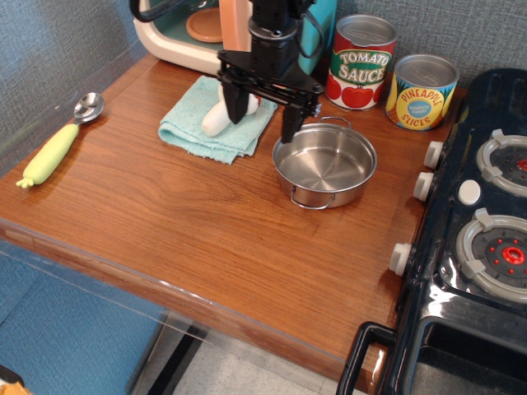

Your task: PLACE THE PAN RIGHT SIDE TO THE TABLE.

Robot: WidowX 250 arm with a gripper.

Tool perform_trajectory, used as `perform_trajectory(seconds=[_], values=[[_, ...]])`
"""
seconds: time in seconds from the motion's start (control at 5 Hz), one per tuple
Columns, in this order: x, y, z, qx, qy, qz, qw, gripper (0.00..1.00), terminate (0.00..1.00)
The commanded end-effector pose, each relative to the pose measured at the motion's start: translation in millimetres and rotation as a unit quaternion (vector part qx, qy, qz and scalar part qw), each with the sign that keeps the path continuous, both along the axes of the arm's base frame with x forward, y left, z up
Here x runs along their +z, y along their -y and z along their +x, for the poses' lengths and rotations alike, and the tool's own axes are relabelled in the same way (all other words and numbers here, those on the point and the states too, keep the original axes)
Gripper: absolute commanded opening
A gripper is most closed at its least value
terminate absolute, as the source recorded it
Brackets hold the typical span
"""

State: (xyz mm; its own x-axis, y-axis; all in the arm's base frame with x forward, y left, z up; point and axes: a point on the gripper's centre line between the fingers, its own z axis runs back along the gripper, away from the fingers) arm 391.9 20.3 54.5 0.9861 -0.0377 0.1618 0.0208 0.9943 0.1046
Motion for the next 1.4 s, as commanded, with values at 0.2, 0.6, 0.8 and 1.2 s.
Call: perform_trajectory(seconds=[0.2,0.6,0.8,1.2], values=[[-20,4,9,-0.001,-0.020,-0.011,0.9997,1.00,0.00],[-17,6,9,-0.010,-0.012,-0.012,0.9998,0.00,0.00],[-6,6,8,-0.008,0.003,-0.015,0.9998,0.00,0.00],[47,4,-7,-0.018,0.072,-0.041,0.9964,0.00,0.00]])
